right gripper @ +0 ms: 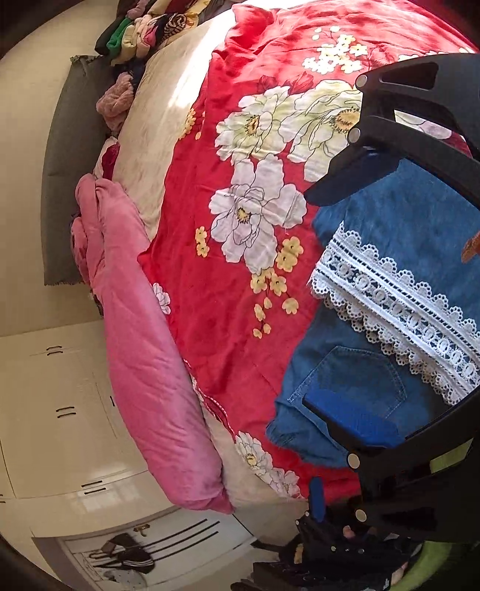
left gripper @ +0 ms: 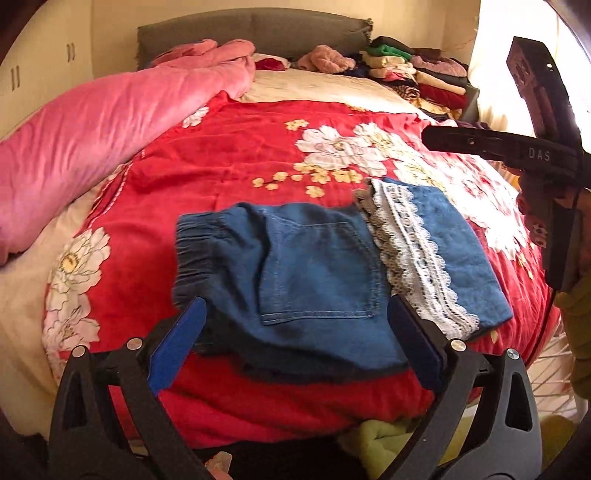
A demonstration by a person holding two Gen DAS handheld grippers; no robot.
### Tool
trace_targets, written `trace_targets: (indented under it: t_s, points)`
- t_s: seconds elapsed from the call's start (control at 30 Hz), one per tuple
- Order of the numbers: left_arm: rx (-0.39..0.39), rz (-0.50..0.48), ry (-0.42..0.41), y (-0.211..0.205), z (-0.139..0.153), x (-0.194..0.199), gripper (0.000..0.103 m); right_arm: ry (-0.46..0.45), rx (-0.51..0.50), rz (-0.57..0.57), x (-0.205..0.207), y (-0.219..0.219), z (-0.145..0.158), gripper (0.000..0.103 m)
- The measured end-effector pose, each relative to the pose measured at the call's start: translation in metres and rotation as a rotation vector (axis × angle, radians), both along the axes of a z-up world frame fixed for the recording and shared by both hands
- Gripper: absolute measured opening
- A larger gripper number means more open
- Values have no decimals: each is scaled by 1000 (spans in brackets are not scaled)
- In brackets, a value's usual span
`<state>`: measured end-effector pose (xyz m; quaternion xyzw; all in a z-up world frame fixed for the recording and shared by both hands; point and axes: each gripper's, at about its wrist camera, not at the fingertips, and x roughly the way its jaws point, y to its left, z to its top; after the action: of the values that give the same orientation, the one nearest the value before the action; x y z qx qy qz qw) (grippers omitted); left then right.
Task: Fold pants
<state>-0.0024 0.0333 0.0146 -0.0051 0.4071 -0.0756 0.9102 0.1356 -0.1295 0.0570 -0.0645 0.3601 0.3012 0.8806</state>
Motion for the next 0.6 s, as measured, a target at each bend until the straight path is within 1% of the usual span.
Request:
trace_targets:
  t_s: [0.17, 0.3, 0.37, 0.47, 0.57, 0.6]
  points:
    - [-14, 43, 12, 17, -3, 1, 92, 9, -25, 57, 5, 29, -3, 98]
    - [-22, 83, 53, 33, -12, 6, 92, 25, -47, 107, 10, 54, -8, 98]
    - [-51, 110, 89, 46, -20, 10, 92, 30, -61, 133, 12, 66, -11, 98]
    - [-122, 155, 131, 68, -31, 15, 92, 45, -82, 179, 14, 85, -17, 98]
    - [-166, 159, 135, 79, -36, 15, 92, 71, -103, 230, 17, 103, -25, 98]
    - [-176, 154, 132, 79, -38, 15, 91, 86, -106, 251, 18, 110, -28, 98]
